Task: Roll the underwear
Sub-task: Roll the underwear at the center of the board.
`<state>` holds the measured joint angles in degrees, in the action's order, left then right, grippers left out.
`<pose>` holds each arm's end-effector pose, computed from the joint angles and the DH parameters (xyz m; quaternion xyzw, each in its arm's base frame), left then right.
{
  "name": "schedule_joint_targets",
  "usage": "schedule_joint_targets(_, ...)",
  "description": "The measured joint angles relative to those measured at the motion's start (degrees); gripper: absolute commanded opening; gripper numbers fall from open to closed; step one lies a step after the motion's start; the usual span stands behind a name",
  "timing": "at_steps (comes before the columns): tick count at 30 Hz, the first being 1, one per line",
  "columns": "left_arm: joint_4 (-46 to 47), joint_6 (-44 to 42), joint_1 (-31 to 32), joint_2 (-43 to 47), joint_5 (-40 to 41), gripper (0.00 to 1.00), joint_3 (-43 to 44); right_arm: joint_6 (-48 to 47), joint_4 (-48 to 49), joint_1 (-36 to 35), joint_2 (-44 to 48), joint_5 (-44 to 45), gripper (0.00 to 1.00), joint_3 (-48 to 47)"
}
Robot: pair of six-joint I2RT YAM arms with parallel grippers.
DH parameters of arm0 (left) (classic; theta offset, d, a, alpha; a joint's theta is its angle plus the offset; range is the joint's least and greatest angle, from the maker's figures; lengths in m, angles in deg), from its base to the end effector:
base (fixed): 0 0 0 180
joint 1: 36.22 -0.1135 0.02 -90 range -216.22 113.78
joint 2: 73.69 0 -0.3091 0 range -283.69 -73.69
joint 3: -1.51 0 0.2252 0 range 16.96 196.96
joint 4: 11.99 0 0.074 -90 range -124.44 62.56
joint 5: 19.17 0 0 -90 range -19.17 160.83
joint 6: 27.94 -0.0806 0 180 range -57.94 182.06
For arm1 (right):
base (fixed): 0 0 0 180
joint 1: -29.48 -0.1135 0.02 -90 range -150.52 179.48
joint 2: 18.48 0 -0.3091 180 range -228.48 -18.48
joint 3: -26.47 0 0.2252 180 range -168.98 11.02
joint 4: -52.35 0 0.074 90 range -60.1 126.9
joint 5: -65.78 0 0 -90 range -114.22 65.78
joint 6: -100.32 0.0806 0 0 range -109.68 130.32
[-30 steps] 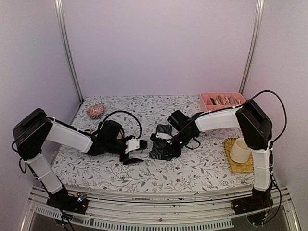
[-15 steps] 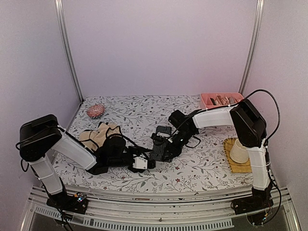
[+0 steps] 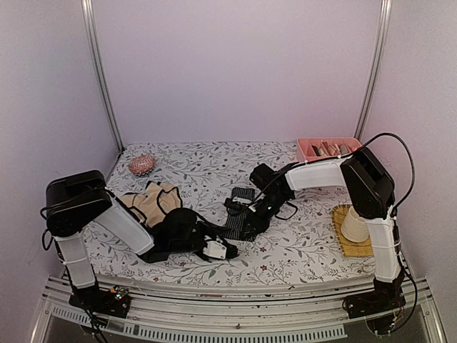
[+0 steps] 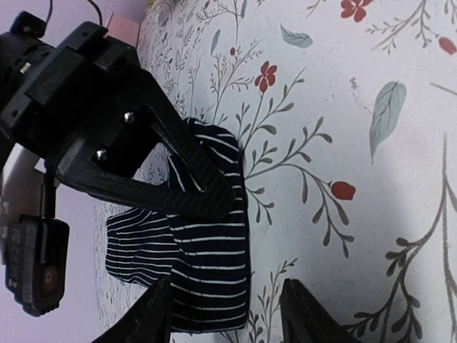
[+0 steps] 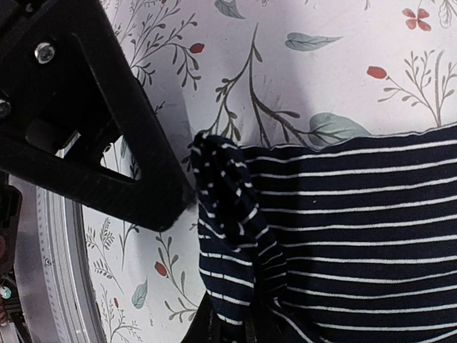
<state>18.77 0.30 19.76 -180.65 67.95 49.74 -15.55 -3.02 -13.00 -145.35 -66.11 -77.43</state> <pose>0.2000 -0.3036 0.1442 0.7401 0.4318 0.0045 0.5155 0.2881 0.3368 0.1417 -0.5519 0.7483 0.3656 0.0425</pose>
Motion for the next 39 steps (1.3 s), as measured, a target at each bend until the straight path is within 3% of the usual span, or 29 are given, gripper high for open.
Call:
schedule_joint_targets(3, 0.2, -0.7, 0.0, -1.6, 1.2, 0.43, 1.3, 0.0, -0.1, 0.0, 0.0, -0.1, 0.07, 0.0)
schedule_joint_targets(15, -0.2, -0.9, 0.0, -4.7, 4.1, 0.38, 4.6, -0.5, -0.4, 0.0, 0.0, -0.4, 0.07, 0.1)
schedule_joint_targets(20, -0.3, -0.6, 0.0, -6.5, 4.5, 0.16, 6.4, -0.7, -0.6, 0.0, 0.0, -0.5, 0.07, 0.1)
schedule_joint_targets(25, -1.6, -0.2, 0.1, -6.9, 4.3, 0.05, 6.8, -0.9, -0.7, 0.0, 0.0, -0.5, 0.09, 0.1)
schedule_joint_targets(33, -5.9, 2.5, -0.2, -6.6, 2.0, 0.0, 9.0, 0.2, 0.5, 0.2, 3.5, 1.9, 0.39, 3.6)
schedule_joint_targets(39, -15.9, 6.4, -2.0, -5.9, -3.0, 0.0, 13.9, 2.4, 5.1, 0.3, 14.3, 10.5, 0.5, 12.7)
